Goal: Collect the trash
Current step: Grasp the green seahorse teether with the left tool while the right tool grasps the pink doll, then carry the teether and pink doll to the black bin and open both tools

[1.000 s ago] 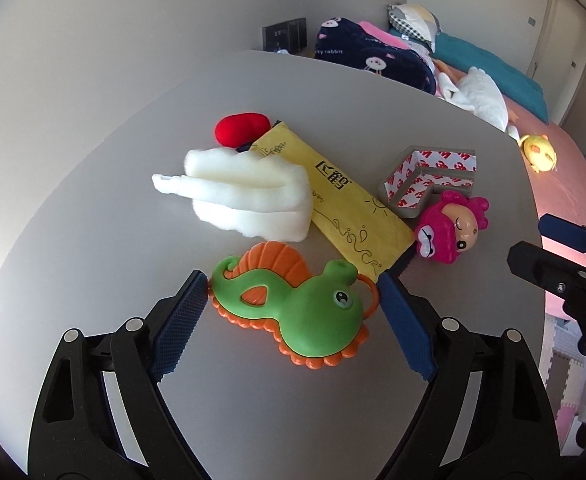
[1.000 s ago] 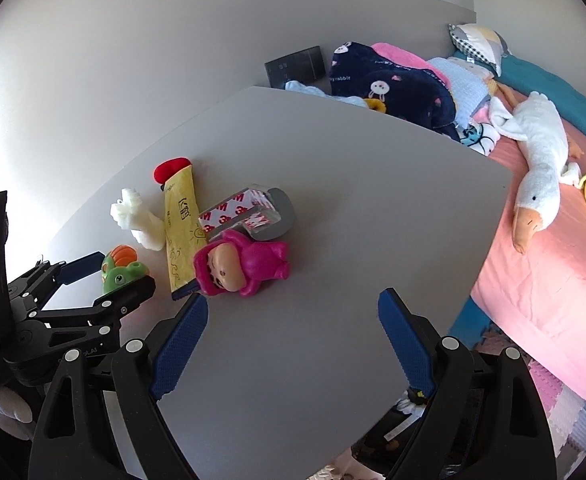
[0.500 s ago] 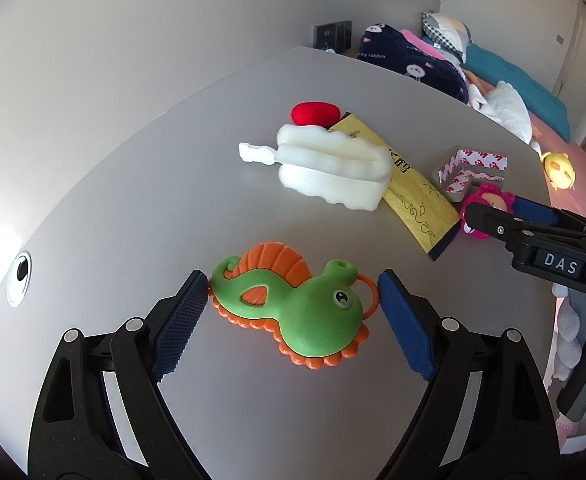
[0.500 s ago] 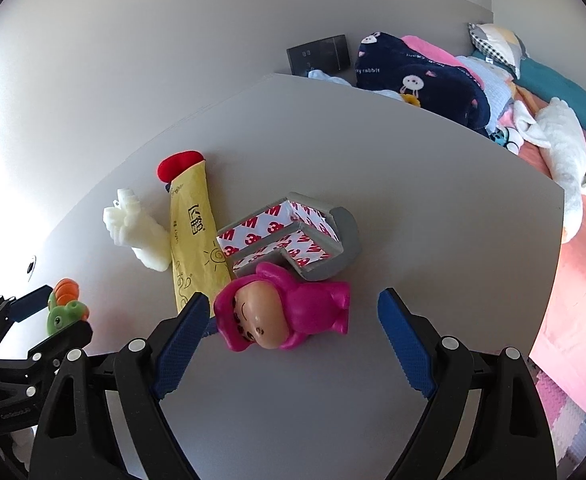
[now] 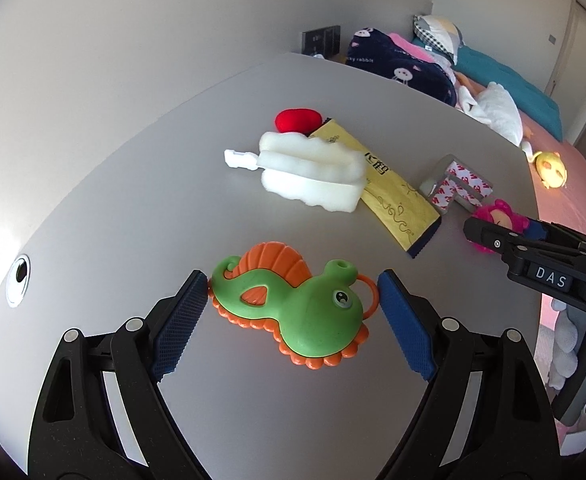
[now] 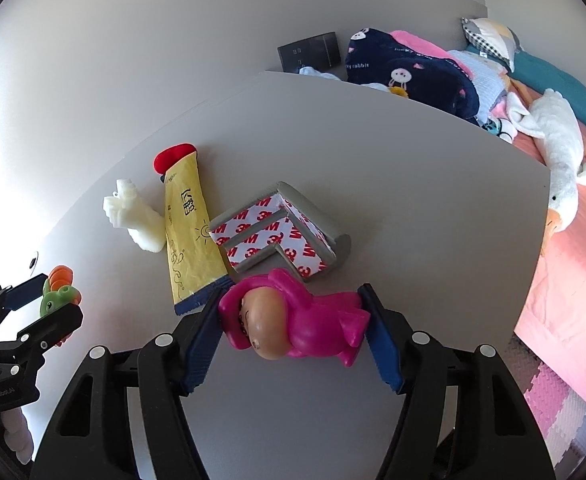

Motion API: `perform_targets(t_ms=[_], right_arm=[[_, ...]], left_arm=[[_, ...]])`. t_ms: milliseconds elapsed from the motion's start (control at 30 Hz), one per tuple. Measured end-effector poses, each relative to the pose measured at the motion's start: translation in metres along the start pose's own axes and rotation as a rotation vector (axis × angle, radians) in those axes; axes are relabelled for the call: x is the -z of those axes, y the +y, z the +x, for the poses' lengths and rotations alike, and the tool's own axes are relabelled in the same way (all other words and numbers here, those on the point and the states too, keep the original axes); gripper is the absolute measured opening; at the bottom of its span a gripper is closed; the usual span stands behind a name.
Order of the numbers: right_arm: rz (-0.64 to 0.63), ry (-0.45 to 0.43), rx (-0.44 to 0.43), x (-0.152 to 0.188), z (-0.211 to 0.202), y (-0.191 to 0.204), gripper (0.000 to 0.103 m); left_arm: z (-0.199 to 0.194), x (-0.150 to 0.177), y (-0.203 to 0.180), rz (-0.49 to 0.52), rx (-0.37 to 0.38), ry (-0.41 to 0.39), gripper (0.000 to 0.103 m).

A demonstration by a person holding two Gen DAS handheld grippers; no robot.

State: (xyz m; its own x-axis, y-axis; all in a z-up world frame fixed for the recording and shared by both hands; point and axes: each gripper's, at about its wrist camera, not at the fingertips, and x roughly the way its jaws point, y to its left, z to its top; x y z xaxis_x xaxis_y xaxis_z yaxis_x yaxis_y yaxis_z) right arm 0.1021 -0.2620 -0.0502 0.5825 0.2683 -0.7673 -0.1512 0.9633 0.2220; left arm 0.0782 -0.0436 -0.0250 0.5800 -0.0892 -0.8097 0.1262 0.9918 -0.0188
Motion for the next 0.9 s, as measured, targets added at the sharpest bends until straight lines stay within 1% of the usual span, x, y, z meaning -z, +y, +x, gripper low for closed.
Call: perform_targets(t_ms=[267, 467, 900], right_arm=[[0.043, -0.04, 0.011, 0.009, -0.035, -0.023, 0.067], [0.078, -0.077, 0.045, 0.019, -0.065, -0.047, 0.067], [0.173, -0.13, 0.127, 0.045, -0.116, -0.102, 0.067]], left_arm=[[-0.008, -0.004, -0.036, 0.059, 0.061, -0.022, 0.084], [-0.013, -0.004, -0.072, 0.113, 0.106, -0.031, 0.084], [-0.02, -0.008, -0.151, 0.24, 0.211, -0.042, 0.084]])
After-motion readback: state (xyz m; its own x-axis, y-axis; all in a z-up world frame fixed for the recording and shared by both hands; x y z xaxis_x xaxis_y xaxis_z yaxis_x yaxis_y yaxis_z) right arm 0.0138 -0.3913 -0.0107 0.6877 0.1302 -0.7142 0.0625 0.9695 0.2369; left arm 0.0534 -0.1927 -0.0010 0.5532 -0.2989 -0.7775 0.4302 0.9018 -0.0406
